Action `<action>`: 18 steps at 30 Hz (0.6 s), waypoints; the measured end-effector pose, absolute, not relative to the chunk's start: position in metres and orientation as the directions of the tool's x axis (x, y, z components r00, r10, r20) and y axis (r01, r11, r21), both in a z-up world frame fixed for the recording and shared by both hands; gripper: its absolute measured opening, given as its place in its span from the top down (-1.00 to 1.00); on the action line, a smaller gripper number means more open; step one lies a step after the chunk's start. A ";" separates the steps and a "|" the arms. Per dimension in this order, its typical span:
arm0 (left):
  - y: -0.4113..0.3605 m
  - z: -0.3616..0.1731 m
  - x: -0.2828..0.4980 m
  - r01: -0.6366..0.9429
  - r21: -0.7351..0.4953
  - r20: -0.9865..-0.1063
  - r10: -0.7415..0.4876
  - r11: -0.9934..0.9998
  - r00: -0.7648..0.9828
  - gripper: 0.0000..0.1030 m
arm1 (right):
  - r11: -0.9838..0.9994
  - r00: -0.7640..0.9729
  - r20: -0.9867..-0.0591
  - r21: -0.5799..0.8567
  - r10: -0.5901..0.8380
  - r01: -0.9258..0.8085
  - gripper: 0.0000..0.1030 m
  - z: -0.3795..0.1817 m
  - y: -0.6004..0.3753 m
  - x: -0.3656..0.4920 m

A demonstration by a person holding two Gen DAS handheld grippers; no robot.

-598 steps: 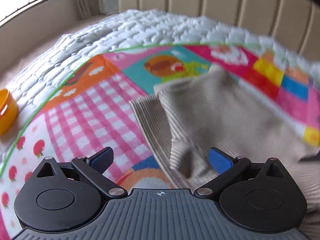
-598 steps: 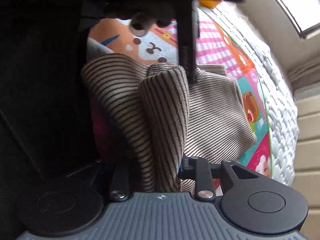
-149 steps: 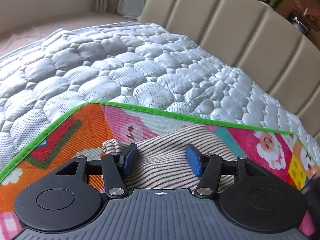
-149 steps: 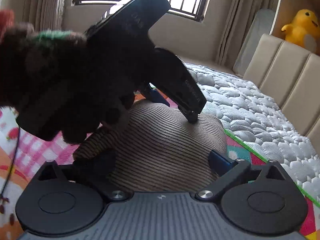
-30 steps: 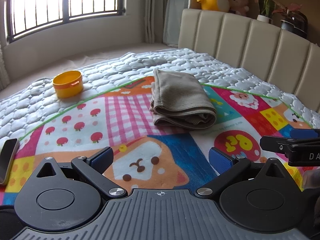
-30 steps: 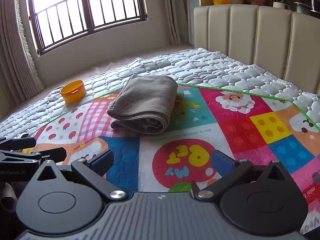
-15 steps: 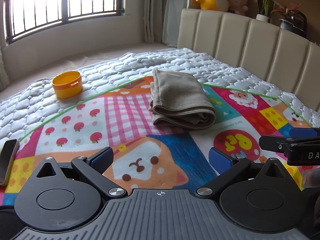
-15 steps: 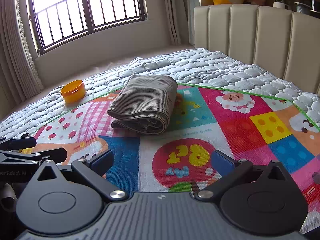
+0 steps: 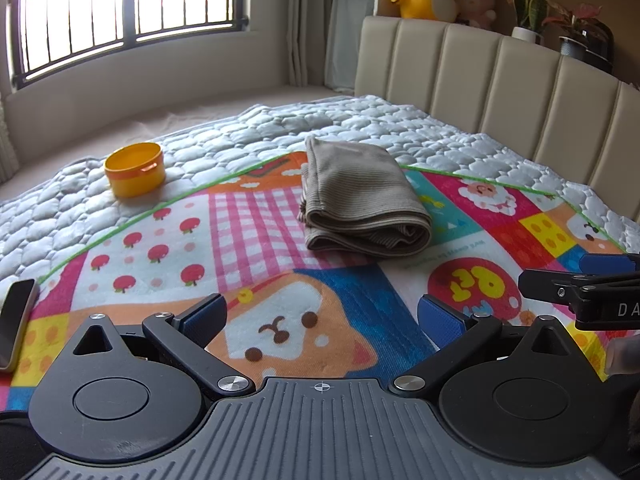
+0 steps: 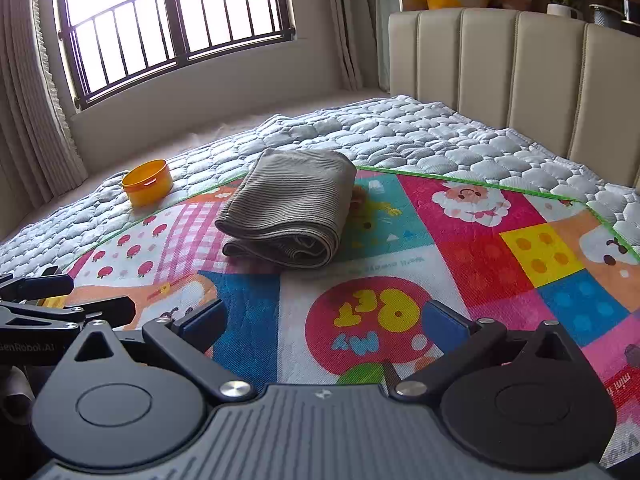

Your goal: Fold clothes

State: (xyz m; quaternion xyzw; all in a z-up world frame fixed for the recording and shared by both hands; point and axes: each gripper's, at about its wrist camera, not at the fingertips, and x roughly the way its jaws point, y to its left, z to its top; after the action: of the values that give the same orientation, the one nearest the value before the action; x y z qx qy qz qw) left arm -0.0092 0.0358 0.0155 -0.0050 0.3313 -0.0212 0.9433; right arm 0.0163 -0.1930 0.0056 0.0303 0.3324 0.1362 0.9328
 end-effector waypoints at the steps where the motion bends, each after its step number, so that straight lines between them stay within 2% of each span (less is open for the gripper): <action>1: 0.036 0.015 -0.009 0.037 -0.024 -0.625 -0.043 0.999 0.779 -1.00 | 0.961 0.742 -0.612 0.147 0.274 -0.234 -1.00 0.006 -0.193 0.016; 18: 0.036 0.016 -0.011 0.043 -0.029 -0.615 -0.052 0.999 0.787 -1.00 | 0.960 0.739 -0.614 0.148 0.277 -0.237 -1.00 0.006 -0.195 0.016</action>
State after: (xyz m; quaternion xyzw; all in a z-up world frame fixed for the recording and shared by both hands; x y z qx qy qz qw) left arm -0.0109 0.0361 0.0162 -0.0066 0.3253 -0.0251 0.9452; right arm 0.0164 -0.1947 0.0059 0.0302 0.3336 0.1380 0.9321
